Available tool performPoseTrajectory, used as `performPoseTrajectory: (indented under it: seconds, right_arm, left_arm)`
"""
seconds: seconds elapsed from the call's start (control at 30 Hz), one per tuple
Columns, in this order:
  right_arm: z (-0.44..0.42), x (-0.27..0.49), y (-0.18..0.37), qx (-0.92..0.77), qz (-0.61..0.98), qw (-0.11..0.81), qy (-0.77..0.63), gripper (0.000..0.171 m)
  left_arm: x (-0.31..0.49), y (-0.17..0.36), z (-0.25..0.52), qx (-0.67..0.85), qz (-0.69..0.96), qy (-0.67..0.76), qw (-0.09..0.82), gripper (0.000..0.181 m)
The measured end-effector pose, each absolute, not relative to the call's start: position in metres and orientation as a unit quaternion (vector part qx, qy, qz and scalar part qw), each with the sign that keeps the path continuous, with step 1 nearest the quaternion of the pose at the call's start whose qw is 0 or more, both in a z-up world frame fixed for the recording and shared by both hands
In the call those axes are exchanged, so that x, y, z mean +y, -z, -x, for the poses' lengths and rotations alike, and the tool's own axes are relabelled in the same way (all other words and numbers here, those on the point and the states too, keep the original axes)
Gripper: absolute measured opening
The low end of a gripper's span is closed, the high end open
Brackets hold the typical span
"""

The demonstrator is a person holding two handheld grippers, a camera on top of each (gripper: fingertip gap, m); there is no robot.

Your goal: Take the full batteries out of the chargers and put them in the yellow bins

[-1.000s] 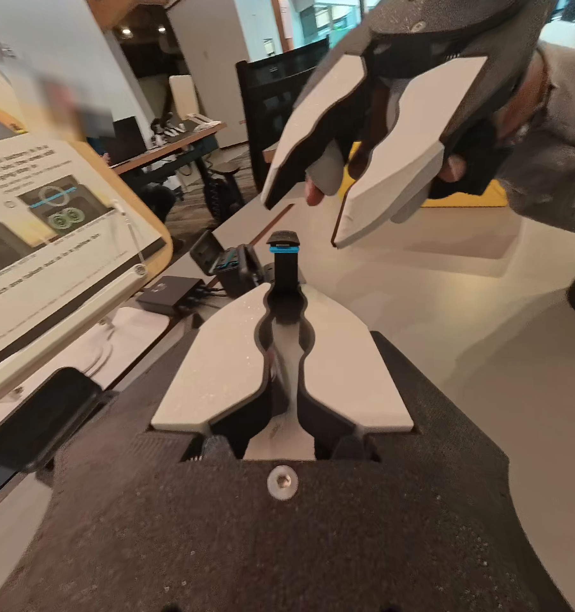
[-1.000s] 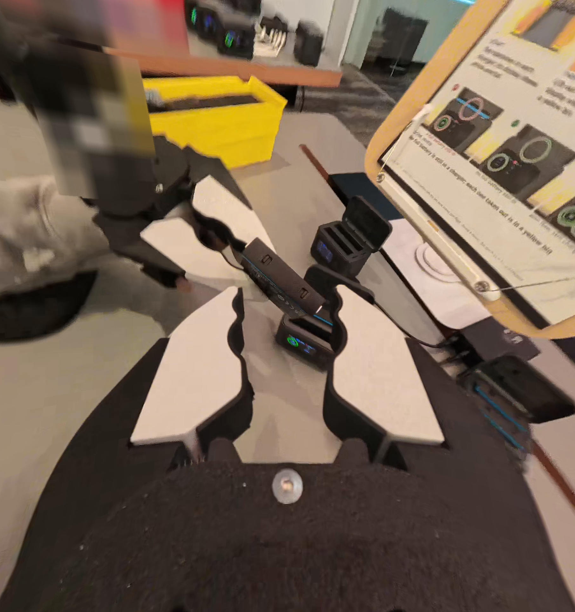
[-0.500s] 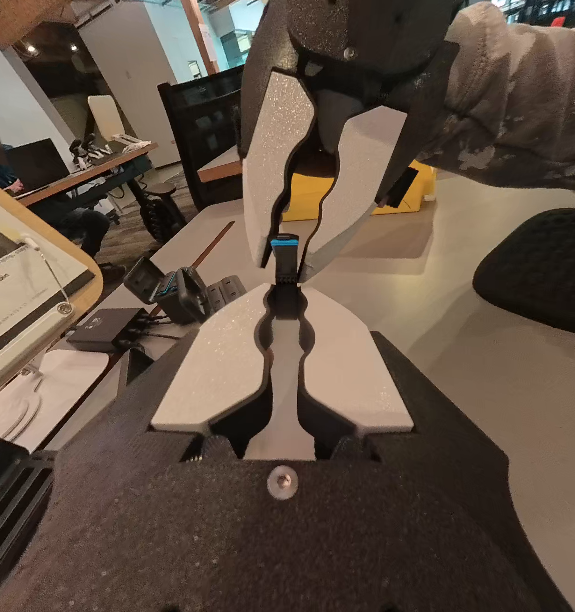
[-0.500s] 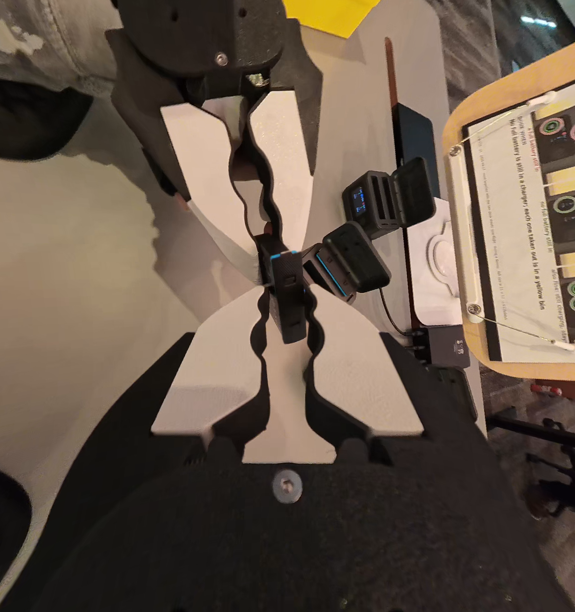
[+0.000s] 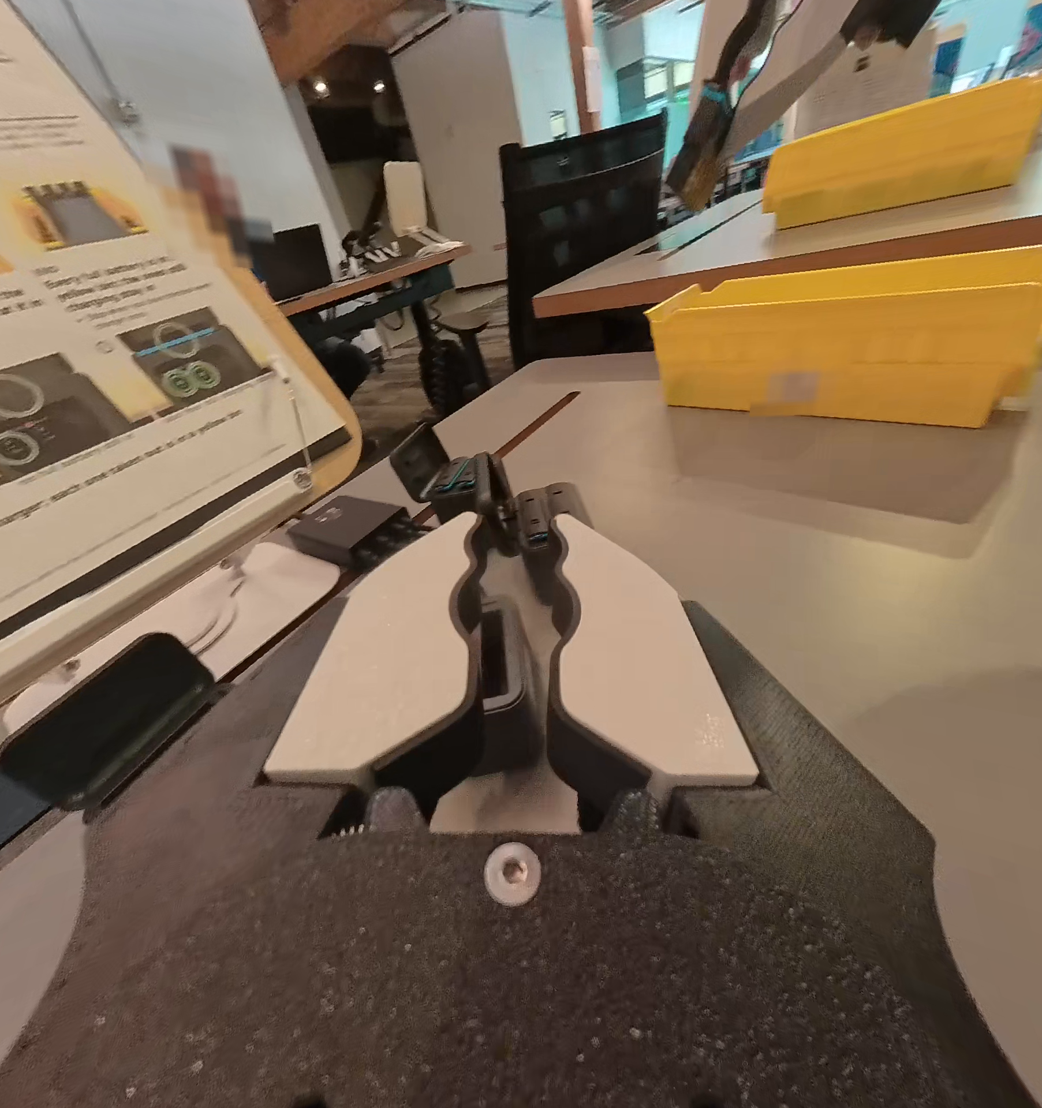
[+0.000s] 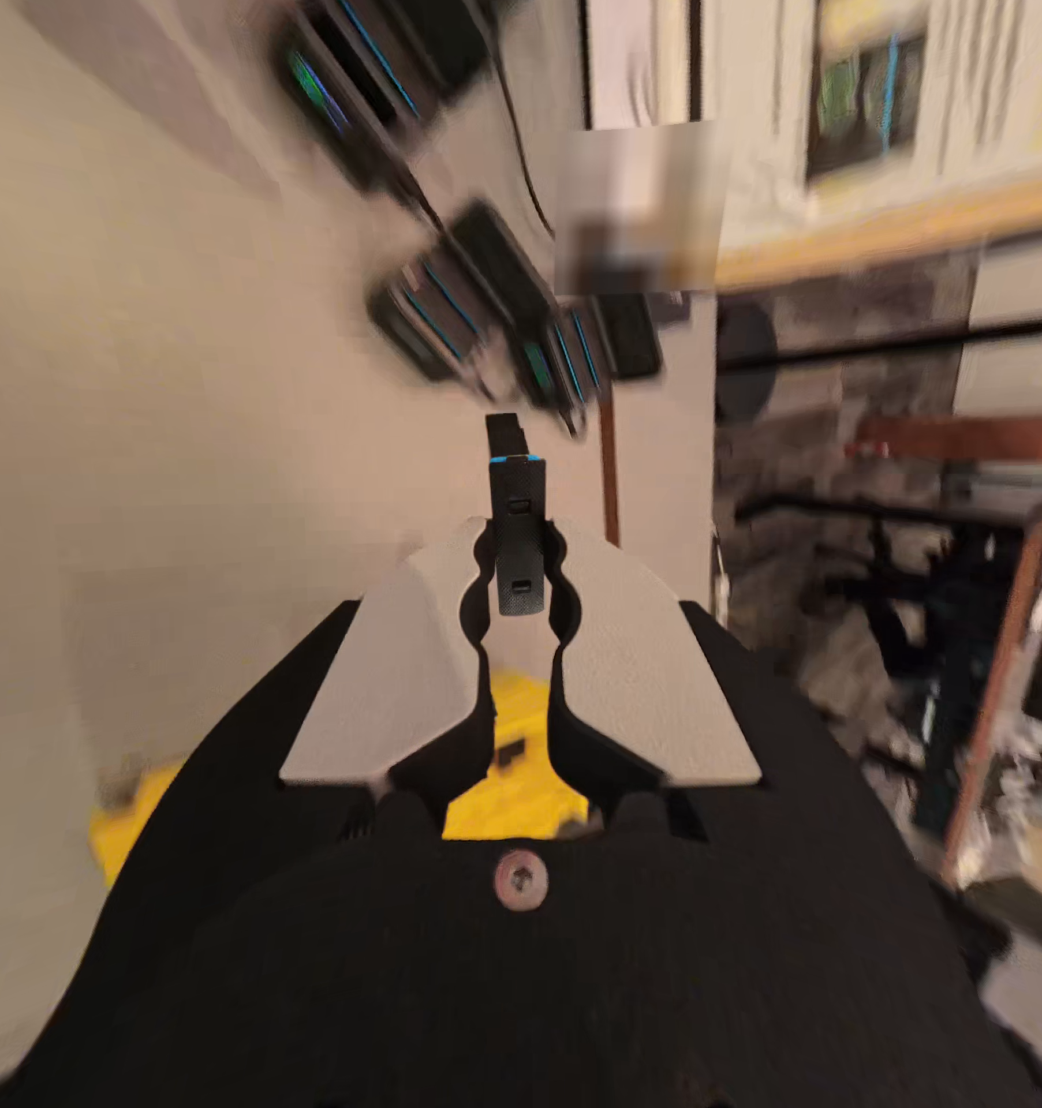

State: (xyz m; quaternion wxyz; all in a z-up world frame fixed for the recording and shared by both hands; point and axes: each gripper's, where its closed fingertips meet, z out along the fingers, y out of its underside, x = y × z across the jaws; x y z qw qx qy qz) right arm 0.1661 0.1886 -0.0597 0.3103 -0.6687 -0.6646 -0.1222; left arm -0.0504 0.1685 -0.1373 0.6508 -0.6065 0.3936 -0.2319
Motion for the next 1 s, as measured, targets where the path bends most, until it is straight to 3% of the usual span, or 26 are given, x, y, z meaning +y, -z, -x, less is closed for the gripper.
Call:
performPoseTrajectory:
  seconds: [0.13,0.3,0.6,1.0]
  right_arm:
    - [-0.275,0.223,0.064,-0.606,0.732,0.245,0.191,0.015]
    - [-0.36,0.23,0.129,-0.585,0.772,0.157,0.193,0.015]
    - [-0.385,0.231,0.215,-0.599,0.78,0.106,0.144,0.015]
    - [-0.389,0.244,0.246,-0.619,0.768,0.048,0.157,0.015]
  left_arm:
    - [0.177,0.145,0.056,0.381,0.62,0.212,0.652,0.017]
    - [0.185,0.156,0.06,0.376,0.635,0.191,0.648,0.014]
    - [0.195,0.163,0.075,0.356,0.651,0.18,0.646,0.013]
    - [0.198,0.172,0.077,0.357,0.662,0.178,0.635,0.012]
